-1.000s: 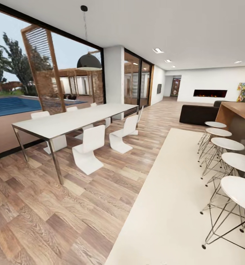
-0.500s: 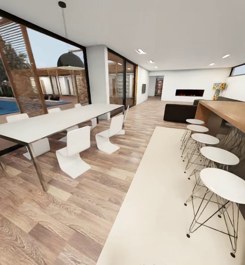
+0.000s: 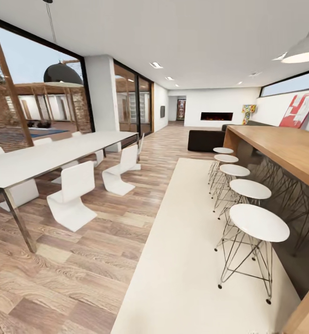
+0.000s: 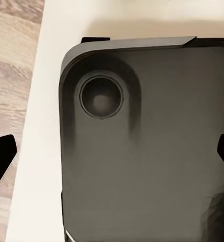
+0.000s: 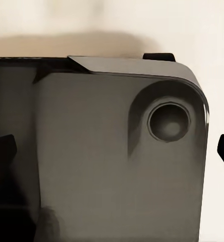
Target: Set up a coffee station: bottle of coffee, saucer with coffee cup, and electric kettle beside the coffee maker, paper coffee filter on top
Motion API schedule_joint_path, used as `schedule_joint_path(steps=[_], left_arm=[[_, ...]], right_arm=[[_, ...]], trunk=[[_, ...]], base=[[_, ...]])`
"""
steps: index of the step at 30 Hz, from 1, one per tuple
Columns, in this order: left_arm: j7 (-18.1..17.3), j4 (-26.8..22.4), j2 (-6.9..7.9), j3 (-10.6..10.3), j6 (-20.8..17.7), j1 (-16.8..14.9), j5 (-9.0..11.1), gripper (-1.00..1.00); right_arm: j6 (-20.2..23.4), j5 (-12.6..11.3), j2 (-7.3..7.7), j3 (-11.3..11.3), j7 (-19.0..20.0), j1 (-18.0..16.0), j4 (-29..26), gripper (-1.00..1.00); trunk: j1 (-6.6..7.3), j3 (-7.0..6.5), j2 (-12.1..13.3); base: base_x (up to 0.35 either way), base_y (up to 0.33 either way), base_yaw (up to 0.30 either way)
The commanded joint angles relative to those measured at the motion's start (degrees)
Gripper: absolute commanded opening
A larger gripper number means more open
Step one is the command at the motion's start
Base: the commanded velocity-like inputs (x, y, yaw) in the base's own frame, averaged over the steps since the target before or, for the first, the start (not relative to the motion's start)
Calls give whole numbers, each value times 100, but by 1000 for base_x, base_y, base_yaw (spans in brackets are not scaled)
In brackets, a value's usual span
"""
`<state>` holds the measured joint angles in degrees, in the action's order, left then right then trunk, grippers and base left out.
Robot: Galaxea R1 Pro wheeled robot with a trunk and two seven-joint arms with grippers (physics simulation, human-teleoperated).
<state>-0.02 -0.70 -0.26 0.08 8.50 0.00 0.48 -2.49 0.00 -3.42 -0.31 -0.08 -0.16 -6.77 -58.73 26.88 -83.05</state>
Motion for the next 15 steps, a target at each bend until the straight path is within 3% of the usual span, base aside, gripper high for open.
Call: schedule_joint_path(steps=[1,12,15], left_arm=[[-1,-1,0,0,15,0,5,100],[9,-1,-9,6,11,0,19,100],[8,-1,-13,12,5,0,22,100]], right_arm=[[-15,0,-1,-4,-1,-2,0,100],[-15,0,-1,0,-1,-2,0,100],[-15,0,-1,3,-1,-2,0,100]], trunk=[[0,5,-2],[0,5,-2],[66,-49,118]], base=[[0,0,-265],[0,0,-265],[0,0,-265]])
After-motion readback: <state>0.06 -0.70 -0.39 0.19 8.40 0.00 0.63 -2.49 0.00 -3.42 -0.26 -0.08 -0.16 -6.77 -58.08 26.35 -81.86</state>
